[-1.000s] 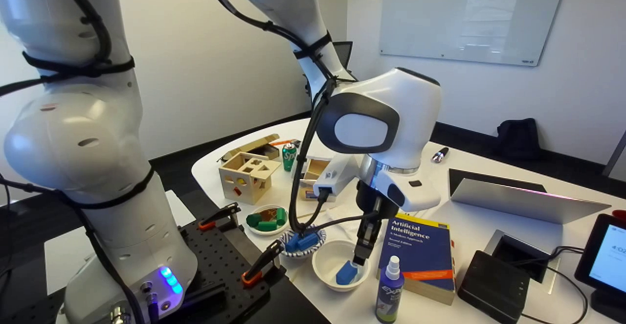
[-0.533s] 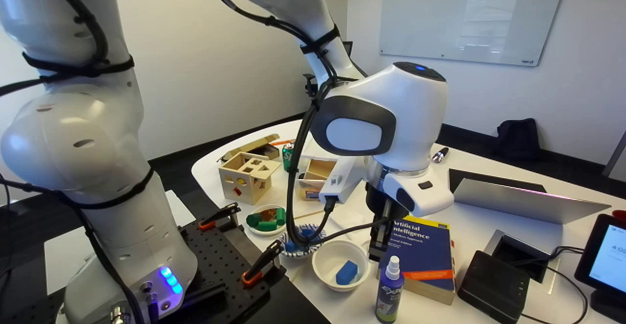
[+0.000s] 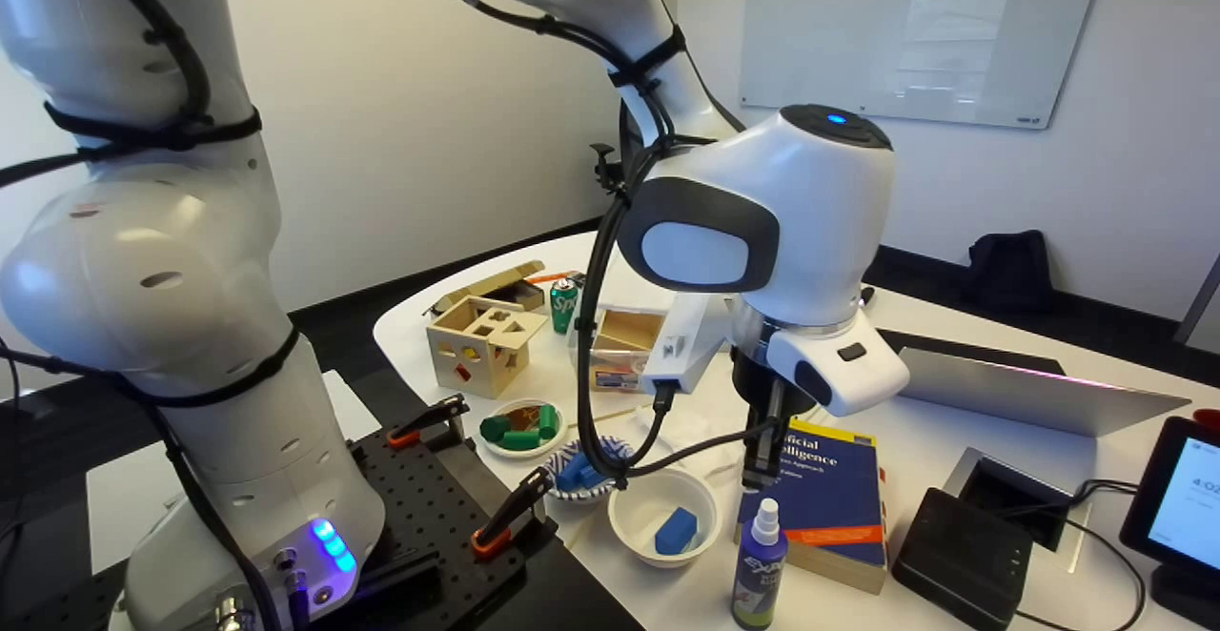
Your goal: Put the clear lid on the white and blue bottle.
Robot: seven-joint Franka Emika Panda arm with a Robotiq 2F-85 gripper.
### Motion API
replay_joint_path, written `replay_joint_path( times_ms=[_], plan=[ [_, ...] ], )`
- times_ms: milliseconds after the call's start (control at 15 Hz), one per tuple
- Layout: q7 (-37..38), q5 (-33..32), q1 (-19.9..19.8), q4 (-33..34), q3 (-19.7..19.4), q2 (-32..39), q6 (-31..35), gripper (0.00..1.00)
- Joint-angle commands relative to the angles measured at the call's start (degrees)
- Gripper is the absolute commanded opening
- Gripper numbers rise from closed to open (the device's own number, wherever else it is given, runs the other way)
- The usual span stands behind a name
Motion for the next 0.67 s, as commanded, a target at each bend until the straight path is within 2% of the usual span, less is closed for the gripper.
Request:
replay_joint_path(
  times_ms=[0, 600],
  plan=[
    [-2.94, 2.72, -1.12, 1.25, 1.26, 1.00, 0.06, 0.06],
    [-3.50, 2.87, -2.25, 4.08, 2.47, 6.17, 0.36, 0.06]
  ],
)
